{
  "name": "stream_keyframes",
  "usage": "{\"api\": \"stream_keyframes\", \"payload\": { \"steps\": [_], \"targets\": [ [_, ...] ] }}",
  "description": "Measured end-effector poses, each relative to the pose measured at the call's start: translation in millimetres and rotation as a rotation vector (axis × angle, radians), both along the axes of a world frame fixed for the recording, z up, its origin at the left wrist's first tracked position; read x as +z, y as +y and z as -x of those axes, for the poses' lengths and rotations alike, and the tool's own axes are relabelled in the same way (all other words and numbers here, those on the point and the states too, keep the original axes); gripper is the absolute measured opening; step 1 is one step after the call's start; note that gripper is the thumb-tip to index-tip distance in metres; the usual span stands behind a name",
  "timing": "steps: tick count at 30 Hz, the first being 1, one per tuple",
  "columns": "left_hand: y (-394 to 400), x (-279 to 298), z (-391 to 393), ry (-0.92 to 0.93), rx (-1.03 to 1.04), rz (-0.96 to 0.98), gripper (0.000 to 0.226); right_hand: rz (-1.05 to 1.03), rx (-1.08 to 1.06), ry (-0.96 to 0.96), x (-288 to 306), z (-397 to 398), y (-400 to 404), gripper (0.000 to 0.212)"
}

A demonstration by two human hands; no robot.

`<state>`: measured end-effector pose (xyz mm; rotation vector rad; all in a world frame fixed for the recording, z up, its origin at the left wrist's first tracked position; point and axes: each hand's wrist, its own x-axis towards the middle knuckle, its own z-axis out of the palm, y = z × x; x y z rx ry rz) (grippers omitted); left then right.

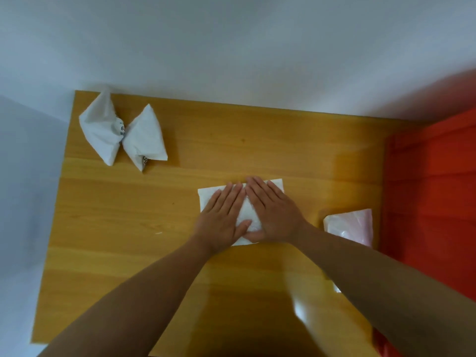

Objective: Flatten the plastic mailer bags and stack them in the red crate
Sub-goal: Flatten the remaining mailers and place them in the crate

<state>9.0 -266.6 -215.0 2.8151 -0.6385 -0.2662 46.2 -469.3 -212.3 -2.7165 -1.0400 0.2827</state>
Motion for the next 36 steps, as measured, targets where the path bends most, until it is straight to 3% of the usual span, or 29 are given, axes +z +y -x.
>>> {"api": "stream_keyframes", "payload": {
  "steps": [11,19,21,24,26,28,31,34,36],
  "targets": [
    [-2,-7,1,-0.054,0.01,-0.024,0.069,-0.03,-0.004,-0.072,-7,2,2,0.104],
    [-2,7,-3,0.094,0.048,0.002,0.073,0.02,-0.007,0.039,6,-2,5,0.104],
    [-4,13,-5,0.161,0.172,0.017,0.084,0.036,-0.019,0.078,17,-6,9,0.106],
    [-10,32,-2,0.261,0.527,0.047,0.111,0.143,-0.129,0.238,36,-8,15,0.119],
    [-12,42,1,0.379,0.673,0.099,0.118,0.185,-0.237,0.326,45,-4,19,0.113],
    [-13,53,0,0.421,0.716,0.153,0.115,0.172,-0.366,0.429,55,0,21,0.093],
    [-10,71,-10,0.484,0.811,0.293,0.11,-0.023,-0.577,0.677,70,3,14,0.068],
    [-12,94,-28,0.532,0.929,0.485,0.1,-0.196,-0.677,0.78,96,2,-2,0.061],
    [-22,118,-42,0.511,1.0,0.607,0.086,-0.331,-0.753,0.749,123,-2,-13,0.058]
  ]
}}
